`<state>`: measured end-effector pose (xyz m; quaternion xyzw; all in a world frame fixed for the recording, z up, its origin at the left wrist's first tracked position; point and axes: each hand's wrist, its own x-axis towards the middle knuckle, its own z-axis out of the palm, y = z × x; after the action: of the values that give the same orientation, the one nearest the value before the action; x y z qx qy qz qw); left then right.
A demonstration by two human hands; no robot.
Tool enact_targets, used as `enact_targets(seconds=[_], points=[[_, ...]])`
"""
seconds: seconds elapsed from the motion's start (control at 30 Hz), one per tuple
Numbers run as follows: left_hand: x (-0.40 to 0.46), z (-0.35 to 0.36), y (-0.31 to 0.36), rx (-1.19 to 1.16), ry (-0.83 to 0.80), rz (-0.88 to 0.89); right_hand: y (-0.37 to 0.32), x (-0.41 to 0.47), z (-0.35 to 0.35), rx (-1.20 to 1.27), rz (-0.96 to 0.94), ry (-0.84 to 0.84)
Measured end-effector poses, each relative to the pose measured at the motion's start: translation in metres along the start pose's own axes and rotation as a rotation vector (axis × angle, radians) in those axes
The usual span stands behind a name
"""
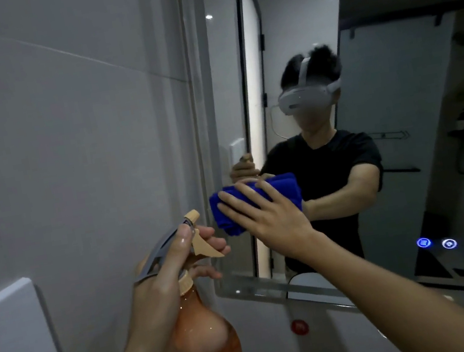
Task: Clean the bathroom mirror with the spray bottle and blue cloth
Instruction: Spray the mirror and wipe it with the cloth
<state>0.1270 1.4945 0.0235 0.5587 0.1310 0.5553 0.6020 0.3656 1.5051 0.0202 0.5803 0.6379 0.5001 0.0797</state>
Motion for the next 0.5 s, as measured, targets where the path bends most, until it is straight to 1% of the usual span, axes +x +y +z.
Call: enact_targets(seconds=[0.07,0.13,0.4,0.5], points=[[-0.008,0.01,-0.001,0.002,-0.006,0.006,0.013,-0.023,0.0,-0.023,0.019,-0.02],[-0.017,0.023,-0.004,0.002,-0.028,-0.015,0.035,-0.044,-0.004,-0.052,0.058,0.015],[-0.055,0.106,-0.009,-0.085,-0.104,-0.085,0.14,-0.159,-0.028,-0.079,0.382,0.167],[-0.068,0.139,-0.012,-0.127,-0.129,-0.114,0.169,-0.206,-0.034,-0.111,0.466,0.157]])
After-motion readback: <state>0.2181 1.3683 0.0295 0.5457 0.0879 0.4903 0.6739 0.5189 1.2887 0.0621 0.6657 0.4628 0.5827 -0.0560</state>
